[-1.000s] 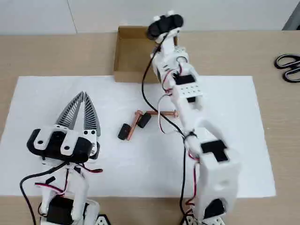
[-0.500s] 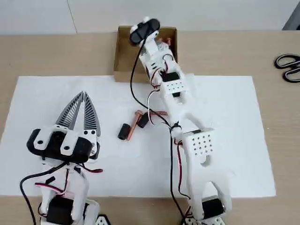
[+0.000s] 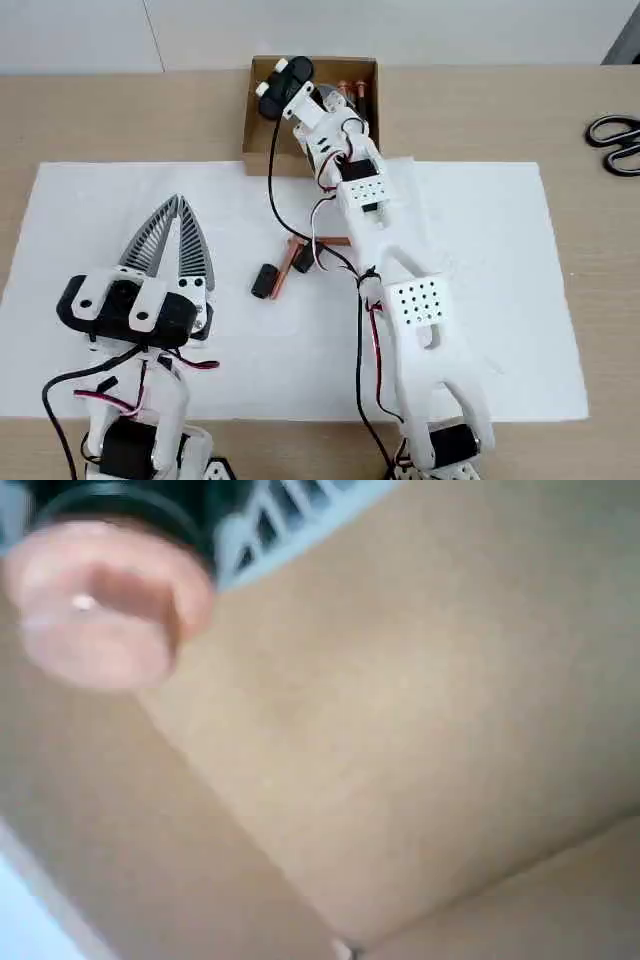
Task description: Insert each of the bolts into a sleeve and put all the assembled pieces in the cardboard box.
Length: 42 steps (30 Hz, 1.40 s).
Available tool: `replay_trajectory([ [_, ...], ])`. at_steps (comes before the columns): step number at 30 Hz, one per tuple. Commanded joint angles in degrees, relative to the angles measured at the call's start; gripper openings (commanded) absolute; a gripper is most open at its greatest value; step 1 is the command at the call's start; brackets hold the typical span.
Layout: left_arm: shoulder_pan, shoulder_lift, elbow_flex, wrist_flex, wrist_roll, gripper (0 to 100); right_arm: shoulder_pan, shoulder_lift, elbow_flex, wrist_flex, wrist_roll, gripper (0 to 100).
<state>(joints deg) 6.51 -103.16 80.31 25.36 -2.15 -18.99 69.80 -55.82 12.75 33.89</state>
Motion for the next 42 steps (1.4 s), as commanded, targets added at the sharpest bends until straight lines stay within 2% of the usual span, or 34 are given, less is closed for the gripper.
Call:
replay_trajectory([
  [1,-0.35,-0.53,0.13,0.26,0.00,1,0.04,-0.57,-3.08,-0.66,0.44,0.9],
  [4,-0.35,-0.53,0.13,0.26,0.00,1,-0.13,-0.57,-3.08,2.07,0.44,3.9],
  [10,-0.35,-0.53,0.13,0.26,0.00,1,-0.13,-0.40,-3.08,8.31,0.35,21.0],
  [24,-0.53,-0.53,0.13,0.26,0.00,1,-0.13,-2.33,-6.77,10.59,0.62,16.9],
  [32,-0.53,-0.53,0.13,0.26,0.00,1,-0.22,-10.77,-22.59,34.42,0.35,16.9],
  [37,-0.53,-0.53,0.13,0.26,0.00,1,-0.22,-12.35,-33.58,55.60,0.18,16.1],
  [40,-0.44,-0.53,0.13,0.18,0.00,1,-1.10,-12.26,-41.05,69.23,-2.90,12.9],
  [42,-0.44,-0.53,0.13,0.18,0.00,1,-1.19,-12.53,-40.35,75.03,-6.07,10.6],
])
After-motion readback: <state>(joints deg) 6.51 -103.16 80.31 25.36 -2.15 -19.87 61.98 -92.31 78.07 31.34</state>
